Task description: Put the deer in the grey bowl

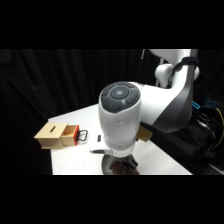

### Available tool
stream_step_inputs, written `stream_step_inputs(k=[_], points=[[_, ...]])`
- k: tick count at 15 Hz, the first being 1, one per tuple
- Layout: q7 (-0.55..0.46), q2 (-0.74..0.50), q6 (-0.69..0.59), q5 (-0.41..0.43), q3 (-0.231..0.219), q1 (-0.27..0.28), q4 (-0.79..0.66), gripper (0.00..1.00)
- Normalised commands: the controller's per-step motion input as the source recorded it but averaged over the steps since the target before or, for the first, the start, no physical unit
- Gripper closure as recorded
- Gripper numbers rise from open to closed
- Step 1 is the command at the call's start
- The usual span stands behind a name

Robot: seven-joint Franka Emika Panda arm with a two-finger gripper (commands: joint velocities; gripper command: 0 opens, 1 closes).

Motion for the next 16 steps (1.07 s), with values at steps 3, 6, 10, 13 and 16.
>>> stream_step_inputs(k=[3,6,10,13,16], points=[[0.05,0.12,-0.11,-0.113,-0.065,0.003,0.22,0.00],[0.07,0.04,-0.13,-0.133,-0.048,0.014,0.16,0.00],[0.09,-0.22,-0.27,-0.146,-0.029,0.017,0.03,0.00],[0.09,-0.39,-0.38,-0.104,0.015,-0.013,-0.01,0.00],[0.09,-0.37,-0.33,-0.066,0.042,-0.074,0.01,0.00]])
